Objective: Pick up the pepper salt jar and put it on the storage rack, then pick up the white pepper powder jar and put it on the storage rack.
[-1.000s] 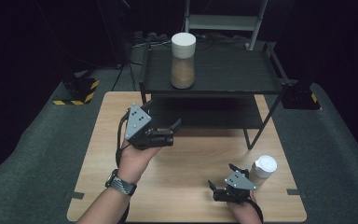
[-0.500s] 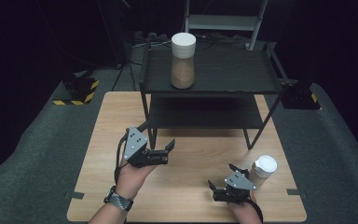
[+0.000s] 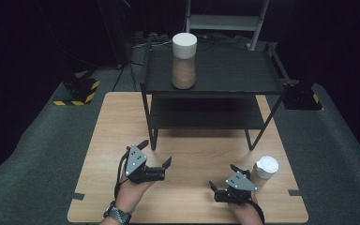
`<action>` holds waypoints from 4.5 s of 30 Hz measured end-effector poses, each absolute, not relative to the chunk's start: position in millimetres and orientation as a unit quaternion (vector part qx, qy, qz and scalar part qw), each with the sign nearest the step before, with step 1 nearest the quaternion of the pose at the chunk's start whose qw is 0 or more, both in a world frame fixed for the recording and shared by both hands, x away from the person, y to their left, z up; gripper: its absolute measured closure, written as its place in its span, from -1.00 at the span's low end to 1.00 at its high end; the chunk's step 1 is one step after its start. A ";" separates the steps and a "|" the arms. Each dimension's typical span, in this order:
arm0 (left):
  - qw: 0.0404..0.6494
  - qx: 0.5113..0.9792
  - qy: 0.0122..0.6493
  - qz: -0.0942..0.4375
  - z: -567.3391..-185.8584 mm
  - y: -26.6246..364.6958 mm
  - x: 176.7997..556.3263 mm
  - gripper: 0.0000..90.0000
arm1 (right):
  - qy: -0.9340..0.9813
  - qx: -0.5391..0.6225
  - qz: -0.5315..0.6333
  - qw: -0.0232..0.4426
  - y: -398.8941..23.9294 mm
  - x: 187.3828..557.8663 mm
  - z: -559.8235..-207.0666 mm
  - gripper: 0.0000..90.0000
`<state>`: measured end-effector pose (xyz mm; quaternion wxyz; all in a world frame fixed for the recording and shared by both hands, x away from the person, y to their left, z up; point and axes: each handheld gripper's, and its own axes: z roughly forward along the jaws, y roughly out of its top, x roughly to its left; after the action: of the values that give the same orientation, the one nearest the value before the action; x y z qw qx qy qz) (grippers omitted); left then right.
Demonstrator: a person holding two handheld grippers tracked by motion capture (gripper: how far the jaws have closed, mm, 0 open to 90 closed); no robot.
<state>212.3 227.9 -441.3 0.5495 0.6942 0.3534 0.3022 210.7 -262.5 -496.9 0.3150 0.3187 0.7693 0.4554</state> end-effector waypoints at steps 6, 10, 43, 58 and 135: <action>0.527 0.705 0.362 0.307 -457.8 229.5 206.9 -0.99 | 0.769 0.320 0.455 0.316 -262.0 210.4 -496.9 -1.00; 0.502 0.719 0.377 0.300 -470.8 232.2 207.2 -0.99 | 0.769 0.318 0.453 0.319 -260.9 209.9 -497.0 -1.00; 0.370 0.803 0.347 0.312 -477.2 210.6 220.0 -0.98 | 0.780 0.309 0.441 0.318 -257.4 211.5 -494.3 -1.00; 0.365 0.804 0.343 0.319 -478.1 207.4 216.5 -0.98 | 0.776 0.300 0.458 0.313 -261.8 212.3 -497.4 -1.00; 0.359 0.816 0.327 0.313 -476.3 206.6 219.2 -0.98 | 0.645 0.442 0.476 0.402 -332.8 164.2 -482.0 -1.00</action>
<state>219.2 206.6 -476.3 0.3593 0.8163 0.3268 0.3126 164.2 -332.8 -482.0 0.4020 0.4419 0.6455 0.4759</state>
